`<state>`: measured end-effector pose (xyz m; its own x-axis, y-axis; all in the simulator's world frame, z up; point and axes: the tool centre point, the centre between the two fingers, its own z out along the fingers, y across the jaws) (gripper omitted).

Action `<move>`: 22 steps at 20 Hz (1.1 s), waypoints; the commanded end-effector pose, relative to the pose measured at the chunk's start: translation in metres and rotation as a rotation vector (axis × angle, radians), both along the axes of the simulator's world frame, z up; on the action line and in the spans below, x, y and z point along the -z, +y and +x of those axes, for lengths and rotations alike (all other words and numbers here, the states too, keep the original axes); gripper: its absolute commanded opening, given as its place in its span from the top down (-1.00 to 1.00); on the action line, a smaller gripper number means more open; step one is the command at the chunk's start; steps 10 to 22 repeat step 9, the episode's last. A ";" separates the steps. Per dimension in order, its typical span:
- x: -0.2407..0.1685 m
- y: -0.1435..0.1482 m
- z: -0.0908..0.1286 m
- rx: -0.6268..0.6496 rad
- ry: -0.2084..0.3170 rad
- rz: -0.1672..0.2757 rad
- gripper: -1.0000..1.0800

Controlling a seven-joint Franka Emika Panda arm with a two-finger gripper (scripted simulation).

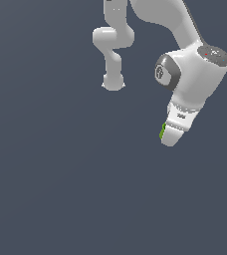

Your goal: Pick up the object and move it to a goal position.

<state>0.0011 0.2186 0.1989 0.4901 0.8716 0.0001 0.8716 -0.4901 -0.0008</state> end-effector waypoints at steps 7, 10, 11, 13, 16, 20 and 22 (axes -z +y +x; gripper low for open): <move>-0.007 0.007 0.005 0.001 -0.001 0.000 1.00; -0.007 0.006 0.004 0.001 -0.001 0.000 1.00; -0.007 0.006 0.004 0.001 -0.001 0.000 1.00; -0.007 0.006 0.004 0.001 -0.001 0.000 1.00; -0.007 0.006 0.004 0.001 -0.001 0.000 1.00; -0.007 0.006 0.004 0.001 -0.001 0.000 1.00; -0.007 0.006 0.004 0.001 -0.001 0.000 1.00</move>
